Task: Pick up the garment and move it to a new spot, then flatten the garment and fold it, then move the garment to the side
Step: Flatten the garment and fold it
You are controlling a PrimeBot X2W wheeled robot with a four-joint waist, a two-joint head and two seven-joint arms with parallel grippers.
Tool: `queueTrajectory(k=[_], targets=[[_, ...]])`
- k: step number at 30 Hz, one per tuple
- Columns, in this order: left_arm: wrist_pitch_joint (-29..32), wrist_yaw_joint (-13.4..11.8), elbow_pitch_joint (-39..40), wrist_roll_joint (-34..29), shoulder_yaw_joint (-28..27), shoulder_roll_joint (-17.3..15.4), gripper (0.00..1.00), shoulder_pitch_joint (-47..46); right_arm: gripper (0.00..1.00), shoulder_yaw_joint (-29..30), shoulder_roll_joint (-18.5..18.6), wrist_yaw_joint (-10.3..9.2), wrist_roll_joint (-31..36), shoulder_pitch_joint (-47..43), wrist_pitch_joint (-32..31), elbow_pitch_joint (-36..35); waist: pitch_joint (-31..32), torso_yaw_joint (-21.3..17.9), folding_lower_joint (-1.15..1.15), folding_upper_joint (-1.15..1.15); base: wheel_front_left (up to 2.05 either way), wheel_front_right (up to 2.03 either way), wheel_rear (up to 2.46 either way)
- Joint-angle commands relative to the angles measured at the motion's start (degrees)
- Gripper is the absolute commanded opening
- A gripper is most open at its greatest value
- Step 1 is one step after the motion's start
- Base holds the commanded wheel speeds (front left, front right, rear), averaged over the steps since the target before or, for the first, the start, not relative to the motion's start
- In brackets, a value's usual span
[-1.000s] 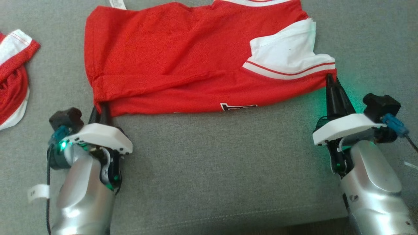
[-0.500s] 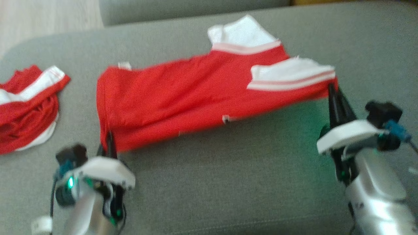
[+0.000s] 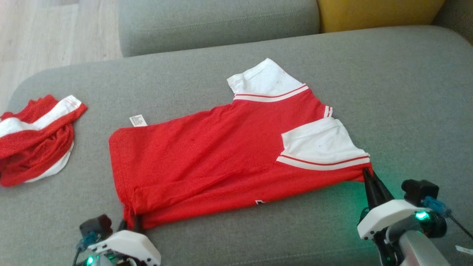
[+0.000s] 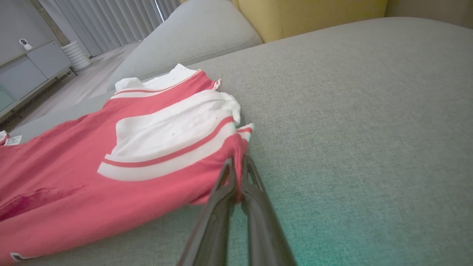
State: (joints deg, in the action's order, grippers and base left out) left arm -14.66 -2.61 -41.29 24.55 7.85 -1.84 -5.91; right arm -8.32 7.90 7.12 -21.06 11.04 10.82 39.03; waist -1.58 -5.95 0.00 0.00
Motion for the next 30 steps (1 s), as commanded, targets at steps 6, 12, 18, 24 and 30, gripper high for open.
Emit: queueTrajectory(k=[6,12,18,24,30], targets=[[-0.34,-0.97,4.49,-2.82,-0.06,-1.04,1.0,-3.83,1.0,0.35,-0.11,0.36,2.77,4.35,1.27,-2.97,-3.09,0.52,0.0,0.0,0.0,0.0,0.0],[-0.34,-2.01,7.08,-3.98,-0.87,-1.13,1.0,-8.75,1.0,0.84,-0.7,0.36,4.22,9.08,1.5,-4.02,-5.69,0.94,0.0,0.0,0.0,0.0,0.0],[-0.34,-2.45,6.04,-4.22,-2.52,-2.2,1.0,-14.37,1.0,0.17,-1.3,0.36,4.97,14.67,1.5,-4.75,-9.18,0.98,0.0,0.0,0.0,0.0,0.0],[2.17,-3.0,3.99,-4.7,-2.83,-4.73,1.0,-21.88,1.0,-0.87,-1.42,0.36,5.32,19.66,1.25,-5.4,-13.18,1.59,0.0,0.0,0.0,0.0,0.0],[11.39,-2.62,2.08,-6.16,-1.04,-8.4,1.0,-28.87,1.0,-2.3,-1.89,0.36,4.78,22.3,1.51,-5.49,-15.2,1.87,0.0,0.0,0.0,0.0,0.0]])
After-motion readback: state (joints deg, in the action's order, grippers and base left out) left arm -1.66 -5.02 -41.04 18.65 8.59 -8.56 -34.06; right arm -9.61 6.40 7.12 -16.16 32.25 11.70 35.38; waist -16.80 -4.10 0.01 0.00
